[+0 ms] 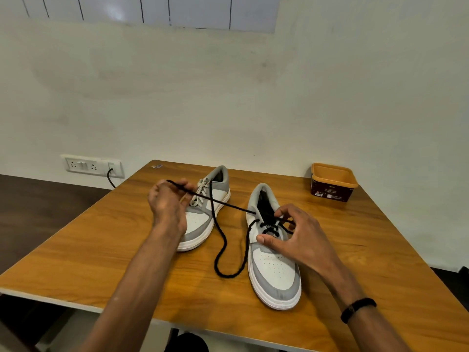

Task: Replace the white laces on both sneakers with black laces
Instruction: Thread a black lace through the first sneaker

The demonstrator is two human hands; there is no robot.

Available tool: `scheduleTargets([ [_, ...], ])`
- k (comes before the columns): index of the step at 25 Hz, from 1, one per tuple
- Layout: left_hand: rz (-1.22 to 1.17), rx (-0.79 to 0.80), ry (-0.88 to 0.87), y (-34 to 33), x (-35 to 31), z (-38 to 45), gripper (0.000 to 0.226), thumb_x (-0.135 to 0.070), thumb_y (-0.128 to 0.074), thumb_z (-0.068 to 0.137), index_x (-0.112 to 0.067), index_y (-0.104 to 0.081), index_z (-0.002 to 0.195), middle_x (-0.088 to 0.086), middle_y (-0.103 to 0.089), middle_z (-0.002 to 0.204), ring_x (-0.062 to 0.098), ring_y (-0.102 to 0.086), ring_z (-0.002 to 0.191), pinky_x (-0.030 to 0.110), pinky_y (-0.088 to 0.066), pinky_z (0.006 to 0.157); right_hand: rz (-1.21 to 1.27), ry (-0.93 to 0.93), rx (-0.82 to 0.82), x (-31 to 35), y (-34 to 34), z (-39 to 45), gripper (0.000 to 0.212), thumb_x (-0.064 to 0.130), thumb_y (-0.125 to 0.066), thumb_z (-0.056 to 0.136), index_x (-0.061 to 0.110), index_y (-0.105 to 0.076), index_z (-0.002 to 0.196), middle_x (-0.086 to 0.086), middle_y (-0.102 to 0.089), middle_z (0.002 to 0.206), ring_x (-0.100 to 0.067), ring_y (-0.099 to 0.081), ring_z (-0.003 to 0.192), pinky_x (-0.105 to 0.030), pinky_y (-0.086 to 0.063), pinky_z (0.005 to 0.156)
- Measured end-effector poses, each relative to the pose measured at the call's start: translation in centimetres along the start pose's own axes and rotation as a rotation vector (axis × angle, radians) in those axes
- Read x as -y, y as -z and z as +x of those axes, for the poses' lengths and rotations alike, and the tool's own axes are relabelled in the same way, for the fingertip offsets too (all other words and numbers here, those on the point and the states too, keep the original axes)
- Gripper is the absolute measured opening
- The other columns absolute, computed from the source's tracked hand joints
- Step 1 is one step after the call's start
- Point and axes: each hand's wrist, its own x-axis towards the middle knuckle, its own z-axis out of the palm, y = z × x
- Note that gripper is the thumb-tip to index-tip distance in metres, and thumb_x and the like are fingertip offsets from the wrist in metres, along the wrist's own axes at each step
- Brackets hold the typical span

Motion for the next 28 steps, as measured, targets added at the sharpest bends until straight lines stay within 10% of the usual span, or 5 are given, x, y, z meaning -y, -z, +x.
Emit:
scheduleTargets([
  [4,0.630,0.036,-0.312,1.5,-0.1,0.3,0.023,-0.035,-0.054,0.109,-0.018,-0.060,0.123,0.003,-0.065,0.097,0.010,-0.059,0.077,0.027,-0.052,0.068,0.028,0.000,-0.004,0.1,-0.2,-0.1,0.094,0.096,-0.066,0.056,0.040,-0.051,0.130,0.015,-0.058,0.129,-0.008,-0.057,0.113,-0.037,-0.058,0.093],
  [8,1.376,0.513,-0.796,1.1,4.7,-2.3,0.030,-0.053,-0.060,0.100,-0.032,-0.073,0.117,-0.015,-0.061,0.120,0.008,-0.051,0.118,0.031,-0.043,0.096,0.036,0.007,-0.024,0.3,-0.1,-0.2,0.091,0.089,-0.073,0.060,0.036,-0.053,0.131,0.014,-0.059,0.130,-0.007,-0.057,0.111,-0.034,-0.058,0.092],
  [11,1.431,0.701,-0.794,0.2,7.7,-3.9,0.026,-0.051,-0.059,0.101,-0.034,-0.076,0.110,-0.015,-0.073,0.109,0.007,-0.063,0.104,0.043,-0.055,0.094,0.049,0.024,-0.034,0.4,0.0,-0.3,0.093,0.089,-0.074,0.058,0.034,-0.055,0.130,0.014,-0.061,0.128,-0.005,-0.059,0.109,-0.029,-0.057,0.090],
  [18,1.312,0.604,-0.642,0.1,6.8,-4.6,0.020,-0.036,-0.053,0.106,-0.021,-0.059,0.093,-0.006,-0.064,0.076,0.013,-0.061,0.068,0.039,-0.053,0.061,0.095,0.011,-0.041,0.3,-0.1,-0.6,0.090,0.086,-0.077,0.058,0.036,-0.055,0.128,0.017,-0.059,0.126,-0.005,-0.059,0.110,-0.027,-0.055,0.090],
  [28,1.111,0.338,-0.580,2.9,4.5,-1.2,0.023,-0.035,-0.047,0.109,-0.015,-0.056,0.101,0.009,-0.068,0.086,0.033,-0.066,0.077,0.058,-0.053,0.062,0.115,-0.019,-0.051,0.3,0.1,-0.9,0.078,0.080,-0.081,0.062,0.041,-0.053,0.123,0.019,-0.059,0.119,0.000,-0.056,0.099,-0.023,-0.051,0.075],
])
